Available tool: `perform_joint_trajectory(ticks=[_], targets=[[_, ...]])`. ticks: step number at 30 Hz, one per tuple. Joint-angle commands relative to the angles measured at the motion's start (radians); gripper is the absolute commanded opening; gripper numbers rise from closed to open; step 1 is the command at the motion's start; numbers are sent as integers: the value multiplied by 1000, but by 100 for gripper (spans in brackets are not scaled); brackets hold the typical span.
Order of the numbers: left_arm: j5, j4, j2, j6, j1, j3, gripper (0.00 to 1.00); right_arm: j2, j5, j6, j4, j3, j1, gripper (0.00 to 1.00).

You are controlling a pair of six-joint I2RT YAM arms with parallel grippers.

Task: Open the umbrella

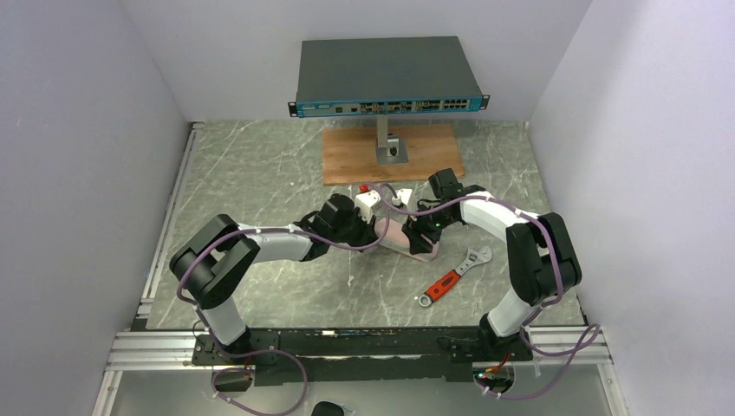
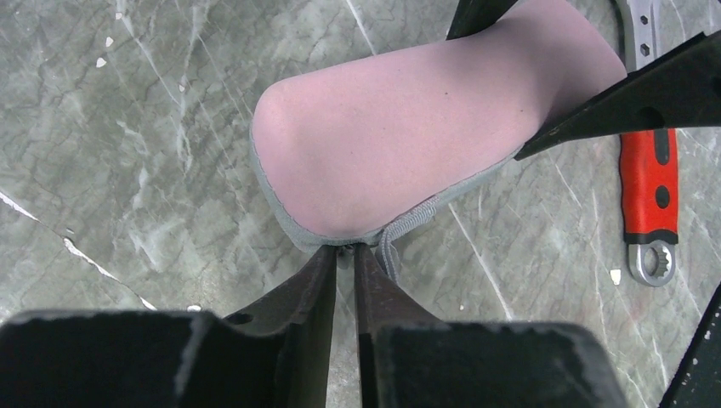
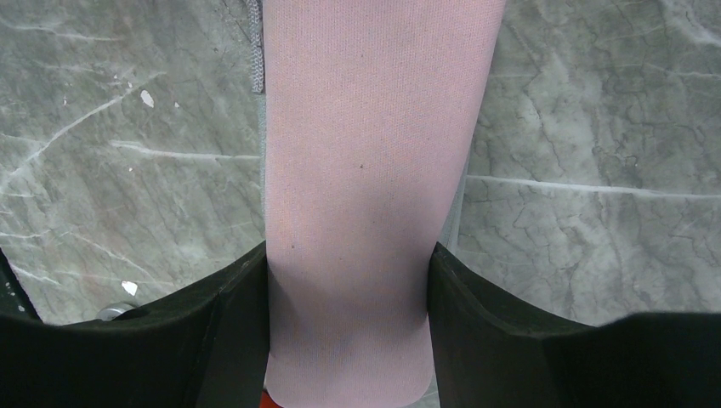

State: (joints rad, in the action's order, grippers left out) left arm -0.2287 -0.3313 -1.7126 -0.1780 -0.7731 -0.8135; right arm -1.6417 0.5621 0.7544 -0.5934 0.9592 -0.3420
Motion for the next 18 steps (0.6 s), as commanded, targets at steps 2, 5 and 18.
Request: perform_joint_trajectory(ticks=[2,5,18], targets=[[48,-6,-60,11,22,-32,10,-55,15,-17,-172,-70,-16,0],[36,-9,-56,21,47,-32,1,-51,9,-15,-167,-72,-14,0],[40,-5,-56,10,162,-35,0,-33,-35,76,-194,-95,-15,0]])
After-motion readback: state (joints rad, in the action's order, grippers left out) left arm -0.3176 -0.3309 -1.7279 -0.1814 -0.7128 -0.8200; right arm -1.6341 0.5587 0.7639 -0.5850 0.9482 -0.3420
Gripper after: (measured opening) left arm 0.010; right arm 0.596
